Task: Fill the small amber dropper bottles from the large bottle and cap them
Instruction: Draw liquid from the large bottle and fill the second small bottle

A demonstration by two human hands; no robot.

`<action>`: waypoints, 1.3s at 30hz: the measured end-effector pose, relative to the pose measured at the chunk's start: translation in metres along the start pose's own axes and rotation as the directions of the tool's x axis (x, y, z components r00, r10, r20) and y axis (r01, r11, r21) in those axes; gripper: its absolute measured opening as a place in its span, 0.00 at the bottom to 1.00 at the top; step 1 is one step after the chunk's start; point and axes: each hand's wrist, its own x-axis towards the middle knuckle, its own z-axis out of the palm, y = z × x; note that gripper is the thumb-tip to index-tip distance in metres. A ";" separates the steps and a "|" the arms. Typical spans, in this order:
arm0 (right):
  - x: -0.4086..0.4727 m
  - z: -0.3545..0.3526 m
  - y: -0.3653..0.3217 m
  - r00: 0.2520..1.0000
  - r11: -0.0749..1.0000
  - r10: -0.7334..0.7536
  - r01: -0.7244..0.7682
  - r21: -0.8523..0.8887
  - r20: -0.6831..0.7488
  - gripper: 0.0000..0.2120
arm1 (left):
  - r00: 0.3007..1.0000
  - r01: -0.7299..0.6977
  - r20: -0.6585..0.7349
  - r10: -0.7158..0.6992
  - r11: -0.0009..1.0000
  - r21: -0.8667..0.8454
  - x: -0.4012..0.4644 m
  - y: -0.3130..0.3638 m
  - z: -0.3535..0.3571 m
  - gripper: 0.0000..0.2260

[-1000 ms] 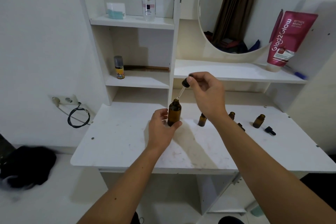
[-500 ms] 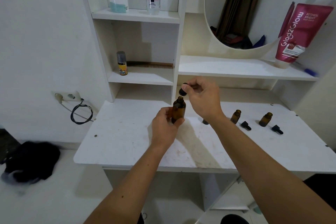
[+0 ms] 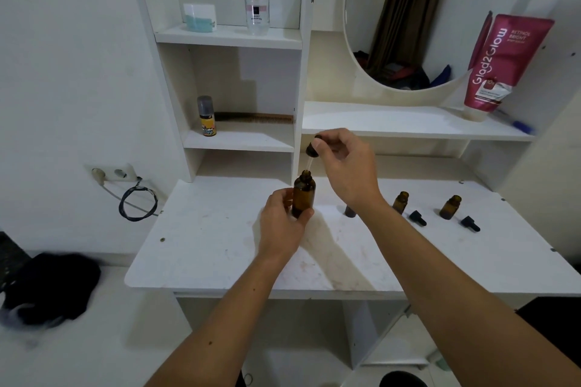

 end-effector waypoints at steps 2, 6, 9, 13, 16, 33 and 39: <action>0.001 -0.005 -0.007 0.999 0.998 -0.012 0.014 0.054 -0.039 0.05 | 1.000 0.016 -0.021 -0.016 1.000 0.005 -0.003 0.003 0.000 0.30; 0.003 -0.018 -0.017 0.991 0.992 -0.041 0.056 0.114 -0.128 0.06 | 0.996 0.036 -0.078 -0.039 0.999 -0.037 -0.013 0.007 0.000 0.29; 0.001 -0.032 -0.018 0.986 0.991 -0.042 0.062 0.118 -0.163 0.06 | 0.991 0.041 -0.124 -0.049 0.997 -0.071 -0.023 0.009 0.001 0.24; -0.008 -0.055 -0.005 0.983 0.995 -0.032 0.049 0.089 -0.179 0.07 | 0.996 0.007 -0.091 -0.017 0.994 -0.111 -0.040 0.015 0.013 0.22; -0.018 -0.077 0.010 0.979 0.999 -0.011 0.019 0.037 -0.203 0.07 | 1.000 -0.007 -0.005 0.006 0.991 -0.133 -0.050 0.021 0.029 0.22; -0.021 -0.175 0.077 0.918 0.987 0.158 -0.162 0.020 -0.363 0.07 | 0.939 -0.130 0.308 0.154 0.987 -0.096 -0.044 0.057 0.122 0.27; -0.010 -0.169 0.090 0.926 0.991 0.131 -0.125 0.039 -0.353 0.07 | 0.938 -0.140 0.305 0.165 0.985 -0.103 -0.026 0.064 0.149 0.28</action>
